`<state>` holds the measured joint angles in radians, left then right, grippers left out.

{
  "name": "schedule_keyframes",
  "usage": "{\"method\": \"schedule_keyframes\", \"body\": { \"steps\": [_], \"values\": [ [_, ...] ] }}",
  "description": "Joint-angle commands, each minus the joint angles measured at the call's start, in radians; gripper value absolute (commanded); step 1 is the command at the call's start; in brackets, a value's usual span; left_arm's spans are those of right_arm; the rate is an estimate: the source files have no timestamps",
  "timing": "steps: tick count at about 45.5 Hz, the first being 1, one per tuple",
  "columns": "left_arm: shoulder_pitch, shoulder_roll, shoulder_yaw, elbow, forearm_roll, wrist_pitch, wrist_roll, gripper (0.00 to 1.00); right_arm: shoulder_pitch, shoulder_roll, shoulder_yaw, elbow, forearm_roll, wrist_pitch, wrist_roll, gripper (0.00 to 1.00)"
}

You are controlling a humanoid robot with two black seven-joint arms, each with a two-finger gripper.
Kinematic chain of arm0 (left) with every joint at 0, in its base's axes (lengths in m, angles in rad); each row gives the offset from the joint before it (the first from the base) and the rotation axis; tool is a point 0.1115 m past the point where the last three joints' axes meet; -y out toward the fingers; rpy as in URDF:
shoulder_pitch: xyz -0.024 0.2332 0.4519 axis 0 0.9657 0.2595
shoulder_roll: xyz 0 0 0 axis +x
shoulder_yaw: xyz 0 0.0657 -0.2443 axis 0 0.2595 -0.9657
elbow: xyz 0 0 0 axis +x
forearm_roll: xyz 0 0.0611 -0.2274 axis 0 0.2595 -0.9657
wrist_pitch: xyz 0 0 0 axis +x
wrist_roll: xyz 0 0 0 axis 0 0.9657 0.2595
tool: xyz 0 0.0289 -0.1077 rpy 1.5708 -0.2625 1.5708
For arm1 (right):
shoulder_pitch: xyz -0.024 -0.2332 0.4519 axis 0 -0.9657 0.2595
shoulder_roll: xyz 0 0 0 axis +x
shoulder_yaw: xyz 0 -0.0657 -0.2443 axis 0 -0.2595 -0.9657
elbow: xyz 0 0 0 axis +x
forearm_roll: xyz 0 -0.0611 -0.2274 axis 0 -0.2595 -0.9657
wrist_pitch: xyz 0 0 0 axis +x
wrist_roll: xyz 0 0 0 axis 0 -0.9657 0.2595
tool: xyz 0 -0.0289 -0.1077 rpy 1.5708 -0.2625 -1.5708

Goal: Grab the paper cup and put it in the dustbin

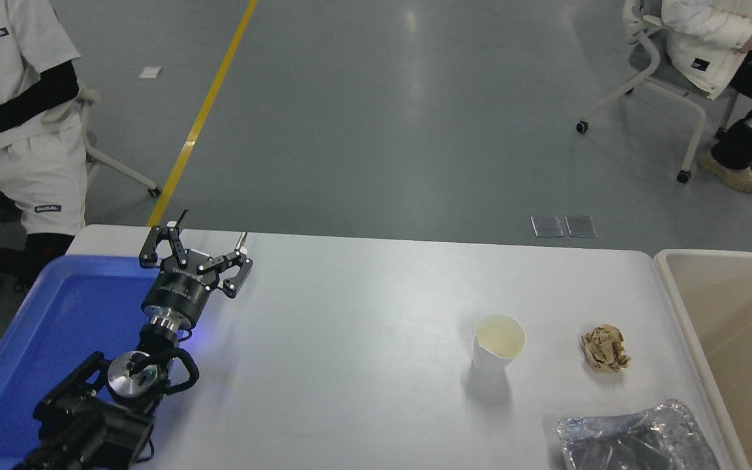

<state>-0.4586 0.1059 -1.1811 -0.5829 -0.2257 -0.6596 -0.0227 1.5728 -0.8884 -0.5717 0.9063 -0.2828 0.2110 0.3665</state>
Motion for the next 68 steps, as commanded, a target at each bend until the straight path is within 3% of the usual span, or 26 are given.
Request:
{"method": "schedule_keyframes", "body": {
  "steps": [1,22,37,46,56,68],
  "values": [
    [0.0,0.0,0.0,0.0,0.0,0.0,0.0,0.99,0.389,0.199,-0.562,0.005,-0.004,0.148,-0.015,1.0],
    [0.0,0.0,0.0,0.0,0.0,0.0,0.0,0.99,0.756,0.483,-0.714,0.364,-0.09,0.363,-0.015,1.0],
    [0.0,0.0,0.0,0.0,0.0,0.0,0.0,0.99,0.753,0.609,-0.712,0.511,-0.07,0.35,-0.017,1.0],
    [0.0,0.0,0.0,0.0,0.0,0.0,0.0,0.99,0.702,0.634,-0.718,0.533,0.083,0.338,-0.017,1.0],
    [0.0,0.0,0.0,0.0,0.0,0.0,0.0,0.99,0.607,0.709,-0.813,0.546,0.293,0.185,-0.032,1.0],
    [0.0,0.0,0.0,0.0,0.0,0.0,0.0,0.99,0.506,0.764,-0.856,0.588,0.301,0.045,-0.084,1.0]
  ]
}}
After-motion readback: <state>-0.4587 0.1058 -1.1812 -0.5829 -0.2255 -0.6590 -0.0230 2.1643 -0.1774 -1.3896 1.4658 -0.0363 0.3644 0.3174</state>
